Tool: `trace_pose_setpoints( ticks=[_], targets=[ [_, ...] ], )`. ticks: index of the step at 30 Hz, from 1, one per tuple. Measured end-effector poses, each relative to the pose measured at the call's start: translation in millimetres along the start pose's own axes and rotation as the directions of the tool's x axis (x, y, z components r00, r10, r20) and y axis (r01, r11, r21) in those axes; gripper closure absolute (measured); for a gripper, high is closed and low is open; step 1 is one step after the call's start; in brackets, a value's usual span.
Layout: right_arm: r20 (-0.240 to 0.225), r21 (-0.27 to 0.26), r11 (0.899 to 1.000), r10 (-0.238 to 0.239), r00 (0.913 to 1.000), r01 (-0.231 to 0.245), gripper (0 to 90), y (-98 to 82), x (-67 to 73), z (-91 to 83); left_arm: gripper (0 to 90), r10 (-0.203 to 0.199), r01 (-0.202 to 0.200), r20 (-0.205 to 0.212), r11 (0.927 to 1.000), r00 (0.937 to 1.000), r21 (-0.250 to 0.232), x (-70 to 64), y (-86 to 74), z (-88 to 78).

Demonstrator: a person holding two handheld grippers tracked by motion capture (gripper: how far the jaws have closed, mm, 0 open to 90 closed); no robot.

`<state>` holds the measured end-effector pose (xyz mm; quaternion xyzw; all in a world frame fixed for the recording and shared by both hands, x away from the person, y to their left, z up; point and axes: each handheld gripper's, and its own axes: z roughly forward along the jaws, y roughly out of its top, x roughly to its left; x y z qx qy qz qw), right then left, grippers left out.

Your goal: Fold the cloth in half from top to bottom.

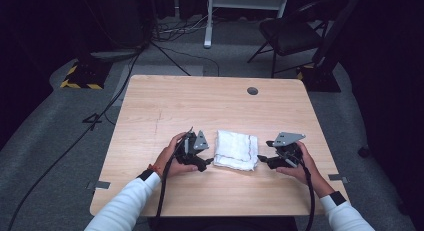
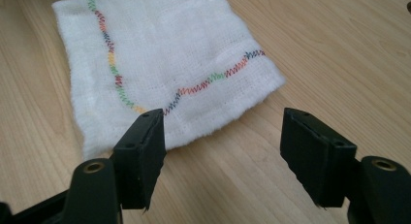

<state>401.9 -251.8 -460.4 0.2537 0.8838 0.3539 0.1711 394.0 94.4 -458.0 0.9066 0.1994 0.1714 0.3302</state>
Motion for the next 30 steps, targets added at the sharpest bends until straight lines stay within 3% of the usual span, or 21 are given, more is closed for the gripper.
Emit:
trace_pose_setpoints(
  ticks=[7,14,17,23,26,30],
  targets=[
    [0.024,0.001,1.0,0.005,0.9997,-0.005,29.0,-8.4,-1.5,-14.5,17.6,-0.035,0.036,-0.058,0.9993,0.9977,0.008,1.7,-17.6,-17.2],
    [0.055,0.005,1.0,0.009,0.9984,-0.009,27.7,-23.4,-2.5,-27.3,17.7,-0.014,0.019,-0.078,0.9983,0.9969,0.056,-6.6,-36.0,-22.5],
    [0.071,0.017,1.0,0.018,0.9973,-0.019,27.6,-31.1,-4.2,-30.7,17.6,-0.025,0.031,-0.083,0.9971,0.9962,0.069,-8.3,-43.1,-24.7],
    [0.091,0.02,0.998,0.052,0.9945,-0.054,27.5,-50.2,-10.6,-40.8,17.4,-0.041,0.049,-0.105,0.996,0.9937,0.075,-10.3,-60.4,-34.0],
    [0.098,0.013,0.998,0.064,0.9931,-0.066,27.4,-59.4,-13.2,-44.2,17.4,-0.053,0.059,-0.088,0.9961,0.9947,0.065,-10.8,-68.5,-40.3],
    [0.104,0.014,0.994,0.105,0.989,-0.107,27.4,-74.6,-18.8,-47.8,17.3,-0.059,0.066,-0.113,0.9962,0.9919,0.058,-13.0,-78.4,-48.5]
  ],
)
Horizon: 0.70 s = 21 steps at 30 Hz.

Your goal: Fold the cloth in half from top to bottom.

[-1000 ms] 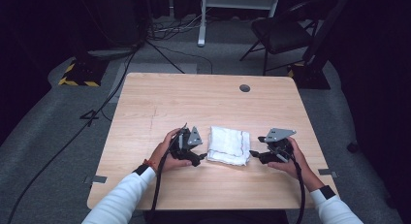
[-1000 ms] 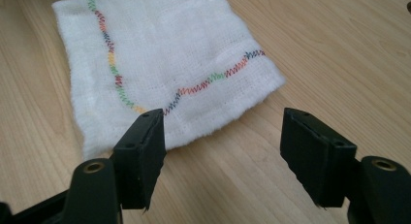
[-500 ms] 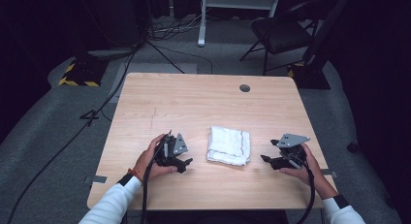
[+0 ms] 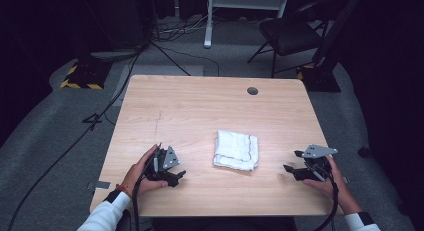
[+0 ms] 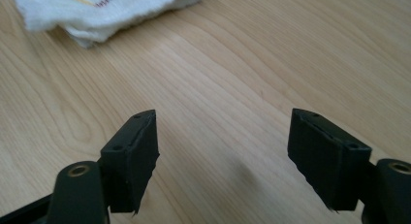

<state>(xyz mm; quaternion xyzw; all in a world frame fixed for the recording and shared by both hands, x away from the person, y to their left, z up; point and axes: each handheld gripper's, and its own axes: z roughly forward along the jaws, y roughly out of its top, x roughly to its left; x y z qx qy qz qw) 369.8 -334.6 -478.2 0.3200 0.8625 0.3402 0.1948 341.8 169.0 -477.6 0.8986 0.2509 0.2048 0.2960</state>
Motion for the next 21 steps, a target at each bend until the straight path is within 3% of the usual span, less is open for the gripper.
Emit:
trace_pose_setpoints(
  ticks=[11,17,21],
  targets=[
    [0.027,-0.016,0.993,0.117,0.9927,-0.117,24.9,-25.6,-12.1,-10.6,17.1,-0.09,0.09,0.012,0.9959,0.9959,0.005,13.1,-24.3,-6.0],
    [0.067,-0.015,0.984,0.177,0.9819,-0.176,23.5,-34.6,-19.4,-12.5,17.1,-0.146,0.146,-0.014,0.9887,0.9892,0.035,23.1,-36.6,-3.9],
    [0.093,-0.02,0.978,0.209,0.9734,-0.209,22.8,-39.0,-23.9,-12.3,16.8,-0.176,0.176,-0.001,0.984,0.9843,0.026,28.7,-44.2,-6.5]
  ],
)
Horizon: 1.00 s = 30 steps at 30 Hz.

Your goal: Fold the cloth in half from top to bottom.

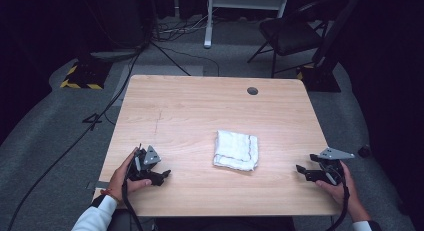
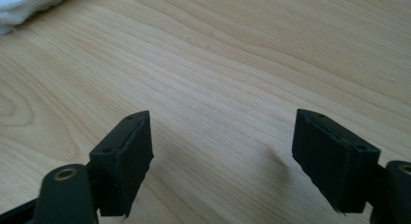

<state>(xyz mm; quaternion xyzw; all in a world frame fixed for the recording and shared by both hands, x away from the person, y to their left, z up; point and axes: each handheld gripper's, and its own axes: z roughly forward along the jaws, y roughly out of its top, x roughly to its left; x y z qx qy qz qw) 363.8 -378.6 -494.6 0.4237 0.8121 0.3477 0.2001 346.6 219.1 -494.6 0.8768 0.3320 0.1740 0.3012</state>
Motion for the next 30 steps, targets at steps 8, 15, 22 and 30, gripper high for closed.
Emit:
trace_pose_setpoints(
  ticks=[8,15,22,30],
  targets=[
    [0.021,-0.004,0.998,0.057,0.9981,-0.057,20.5,-5.7,-8.8,5.8,16.3,-0.106,0.109,0.073,0.9926,0.9917,-0.052,11.4,-17.7,-1.4],
    [0.017,-0.006,0.999,0.051,0.9985,-0.051,18.3,-5.1,-7.9,7.7,15.2,-0.107,0.111,0.066,0.9925,0.9921,-0.052,10.9,-17.1,-0.8],
    [0.016,-0.005,0.999,0.05,0.9986,-0.05,17.8,-4.4,-7.8,8.6,15.1,-0.11,0.114,0.064,0.9921,0.9918,-0.052,10.5,-17.0,-0.7],
    [0.024,-0.006,0.998,0.057,0.9981,-0.057,17.9,-4.5,-6.8,8.6,15.1,-0.111,0.114,0.064,0.992,0.9917,-0.053,10.5,-17.0,-0.7]
  ],
)
